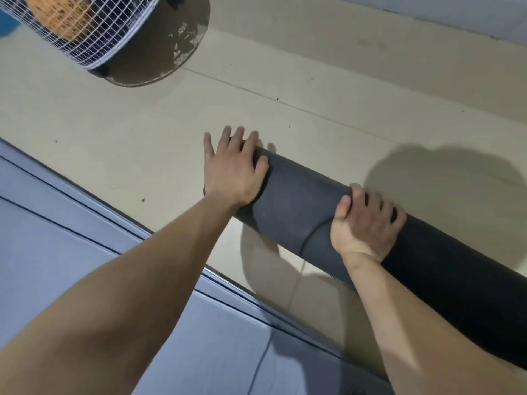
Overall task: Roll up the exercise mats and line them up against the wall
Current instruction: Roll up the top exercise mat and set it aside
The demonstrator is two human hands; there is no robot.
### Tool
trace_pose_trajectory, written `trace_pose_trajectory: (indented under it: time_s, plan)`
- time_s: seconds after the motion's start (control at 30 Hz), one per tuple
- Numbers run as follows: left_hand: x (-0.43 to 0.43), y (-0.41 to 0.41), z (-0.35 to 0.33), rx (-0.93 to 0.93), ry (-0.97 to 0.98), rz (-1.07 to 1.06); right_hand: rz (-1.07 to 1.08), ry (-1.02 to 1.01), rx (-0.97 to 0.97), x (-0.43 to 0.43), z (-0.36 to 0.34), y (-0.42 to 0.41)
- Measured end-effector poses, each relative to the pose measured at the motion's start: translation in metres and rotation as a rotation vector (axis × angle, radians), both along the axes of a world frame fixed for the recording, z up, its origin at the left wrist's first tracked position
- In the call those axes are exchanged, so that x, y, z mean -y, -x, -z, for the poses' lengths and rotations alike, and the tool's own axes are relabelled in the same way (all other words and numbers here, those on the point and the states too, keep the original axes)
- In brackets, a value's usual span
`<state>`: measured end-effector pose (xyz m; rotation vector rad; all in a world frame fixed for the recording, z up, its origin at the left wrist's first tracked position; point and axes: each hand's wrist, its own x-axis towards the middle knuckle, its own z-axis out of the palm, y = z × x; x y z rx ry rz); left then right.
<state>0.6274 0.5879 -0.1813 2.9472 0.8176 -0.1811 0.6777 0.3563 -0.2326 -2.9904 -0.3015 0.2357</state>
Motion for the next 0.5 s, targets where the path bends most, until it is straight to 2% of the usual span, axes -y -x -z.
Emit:
trace_pose_trajectory:
  time_s: [0.07,0.13,0.23,0.33,0.5]
  plan:
    - [-0.017,0.003,0.019,-0.076,0.064,-0.015,0.001,-0.008,0.012,-0.004,-0.001,0.000]
    - [-0.020,-0.003,0.034,-0.058,0.141,-0.001,-0.005,-0.022,0.013,-0.005,-0.008,-0.004]
    - [-0.027,-0.011,0.047,-0.048,0.169,0.004,-0.109,0.067,-0.153,0.006,-0.029,-0.011]
    - [-0.027,-0.010,0.050,-0.021,0.157,0.009,-0.265,0.196,-0.113,0.033,-0.046,0.005]
    - [-0.017,-0.008,0.044,-0.023,0.058,-0.062,-0.261,0.225,-0.133,0.034,-0.021,0.008]
